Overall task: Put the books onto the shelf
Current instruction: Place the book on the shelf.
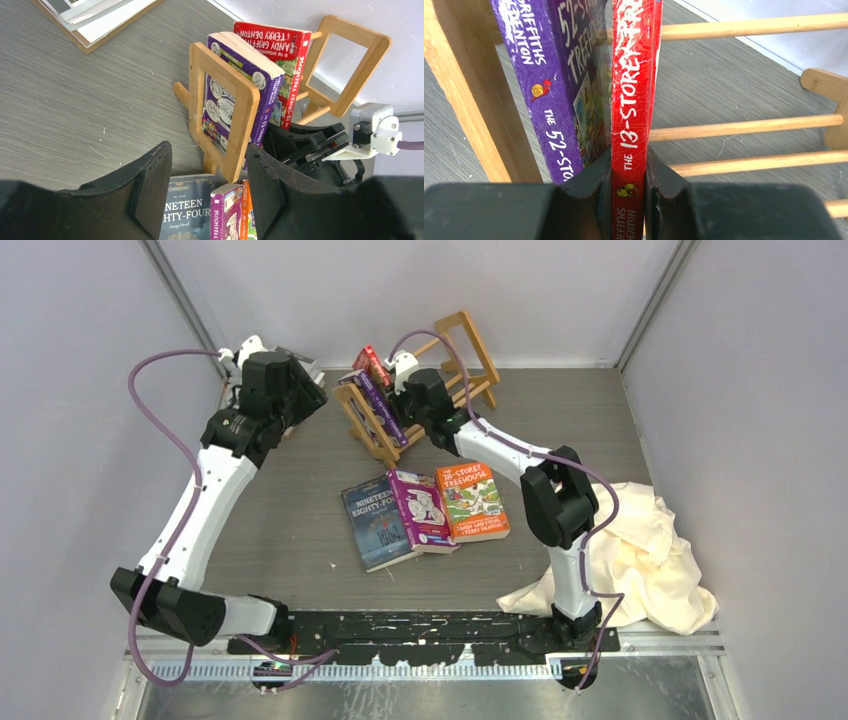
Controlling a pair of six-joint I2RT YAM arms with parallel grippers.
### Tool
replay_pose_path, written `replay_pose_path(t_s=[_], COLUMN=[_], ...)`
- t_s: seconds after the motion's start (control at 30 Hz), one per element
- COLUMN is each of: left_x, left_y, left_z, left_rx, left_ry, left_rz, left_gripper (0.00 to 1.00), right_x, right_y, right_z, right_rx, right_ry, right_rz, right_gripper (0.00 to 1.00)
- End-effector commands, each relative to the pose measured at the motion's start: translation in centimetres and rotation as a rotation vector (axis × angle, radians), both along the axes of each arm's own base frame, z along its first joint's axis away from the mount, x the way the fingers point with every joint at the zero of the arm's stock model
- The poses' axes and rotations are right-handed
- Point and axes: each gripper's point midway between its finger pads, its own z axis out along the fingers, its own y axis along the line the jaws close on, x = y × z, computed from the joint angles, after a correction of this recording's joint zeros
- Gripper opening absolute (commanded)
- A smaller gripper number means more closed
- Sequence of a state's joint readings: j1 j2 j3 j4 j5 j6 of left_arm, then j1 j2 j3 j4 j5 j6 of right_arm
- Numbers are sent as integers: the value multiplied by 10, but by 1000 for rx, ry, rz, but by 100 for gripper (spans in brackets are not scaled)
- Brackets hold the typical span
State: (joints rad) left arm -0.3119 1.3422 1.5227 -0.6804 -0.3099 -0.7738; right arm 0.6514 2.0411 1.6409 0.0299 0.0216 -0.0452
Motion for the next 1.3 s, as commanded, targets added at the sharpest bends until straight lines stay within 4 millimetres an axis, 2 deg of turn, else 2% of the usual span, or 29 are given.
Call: replay_pose_path(t_s=[0.0,0.43,0.67,0.73,0.77,0.83,0.93,1.27], left_x=[1,-5,-7,-8,-8,-9,-7,-2], left_y=[2,5,6,7,8,9,10,4], left_z=[25,6,-7,-9,-9,-9,-8,-11], left_rx=[-31,-44,-40,-34,-31,-26,-22,-48], left_ry=[-113,-150,-150,-149,-148,-151,-152,-150], left_rz=[-2,4,7,9,12,16,16,7], left_gripper=[57,56,56,56,56,57,57,57], right_x=[11,12,9,7,6,4,-1,-10], right_y=[15,13,19,22,24,26,28,16], right_z=[56,19,0,-5,-5,-7,-7,-16], right_rx=[132,100,73,66,64,55,54,22], right_ry=[-162,-193,-188,-185,-185,-185,-183,-173], right_rz=[42,51,67,72,73,74,82,44], right_gripper=[1,1,1,4,10,13,11,8])
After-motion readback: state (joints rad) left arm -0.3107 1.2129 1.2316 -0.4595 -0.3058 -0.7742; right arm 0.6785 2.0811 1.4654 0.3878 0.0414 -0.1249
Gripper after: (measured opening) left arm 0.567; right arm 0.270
